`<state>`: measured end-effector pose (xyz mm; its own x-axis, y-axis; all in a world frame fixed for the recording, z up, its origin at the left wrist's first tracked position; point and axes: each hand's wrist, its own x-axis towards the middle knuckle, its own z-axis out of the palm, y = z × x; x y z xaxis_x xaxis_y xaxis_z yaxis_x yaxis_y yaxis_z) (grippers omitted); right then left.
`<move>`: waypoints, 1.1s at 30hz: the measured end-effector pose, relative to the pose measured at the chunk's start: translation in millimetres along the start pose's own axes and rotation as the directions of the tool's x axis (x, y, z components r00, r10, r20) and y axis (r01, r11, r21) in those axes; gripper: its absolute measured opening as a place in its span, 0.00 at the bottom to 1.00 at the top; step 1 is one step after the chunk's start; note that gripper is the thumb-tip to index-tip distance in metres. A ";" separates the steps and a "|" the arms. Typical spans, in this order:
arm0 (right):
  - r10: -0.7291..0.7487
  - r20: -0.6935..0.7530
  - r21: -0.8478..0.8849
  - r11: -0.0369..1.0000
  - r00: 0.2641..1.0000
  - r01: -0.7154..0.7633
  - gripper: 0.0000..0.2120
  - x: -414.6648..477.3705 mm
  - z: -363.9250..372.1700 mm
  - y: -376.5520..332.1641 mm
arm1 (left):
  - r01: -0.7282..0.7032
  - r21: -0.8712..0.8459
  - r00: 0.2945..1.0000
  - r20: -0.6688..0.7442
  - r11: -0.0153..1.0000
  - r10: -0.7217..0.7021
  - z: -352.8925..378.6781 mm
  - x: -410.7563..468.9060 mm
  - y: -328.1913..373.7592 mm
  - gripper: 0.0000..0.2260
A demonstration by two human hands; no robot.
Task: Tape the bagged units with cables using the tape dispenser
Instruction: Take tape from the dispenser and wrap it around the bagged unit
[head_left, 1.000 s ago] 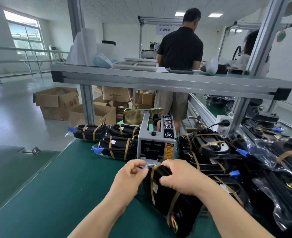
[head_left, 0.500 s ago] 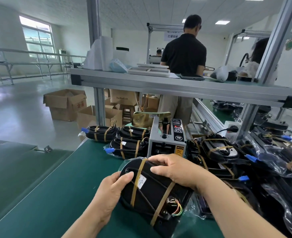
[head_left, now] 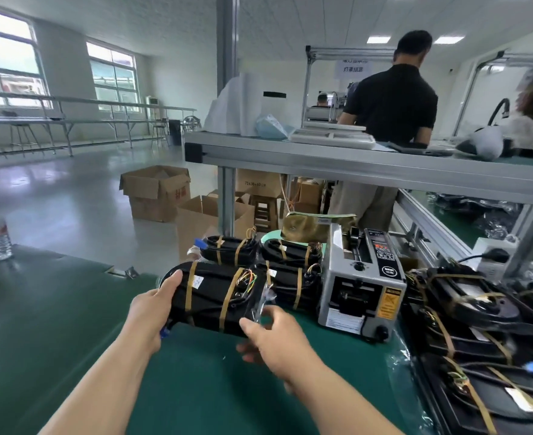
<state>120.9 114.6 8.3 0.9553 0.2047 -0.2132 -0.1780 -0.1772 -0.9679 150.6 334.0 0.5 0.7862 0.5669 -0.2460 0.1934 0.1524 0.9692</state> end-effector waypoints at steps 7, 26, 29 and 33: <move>0.019 -0.044 0.117 0.993 0.999 -0.013 0.26 66.5 46.4 -24.5 | -0.200 0.091 0.980 0.007 0.976 0.200 -0.8 55.0 12.8 0.15; 0.033 -0.302 0.022 0.999 0.953 -0.028 0.31 119.1 95.8 0.8 | -0.140 0.344 0.989 -0.003 0.928 0.150 51.3 120.4 -4.8 0.21; 0.042 -0.313 0.044 0.999 0.949 -0.030 0.33 110.2 100.8 6.3 | -0.113 0.435 0.991 -0.019 0.893 0.134 52.1 116.6 -6.5 0.14; 0.060 -0.265 0.022 0.998 0.962 -0.057 0.34 104.0 97.4 5.6 | 0.014 0.665 0.993 -0.100 0.746 0.069 52.5 116.3 -0.8 0.24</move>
<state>196.3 228.7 -32.2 0.9711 -0.0684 -0.2285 -0.2369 -0.1672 -0.9570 272.7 357.4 -28.3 0.7354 0.6539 -0.1778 0.5462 -0.4168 0.7266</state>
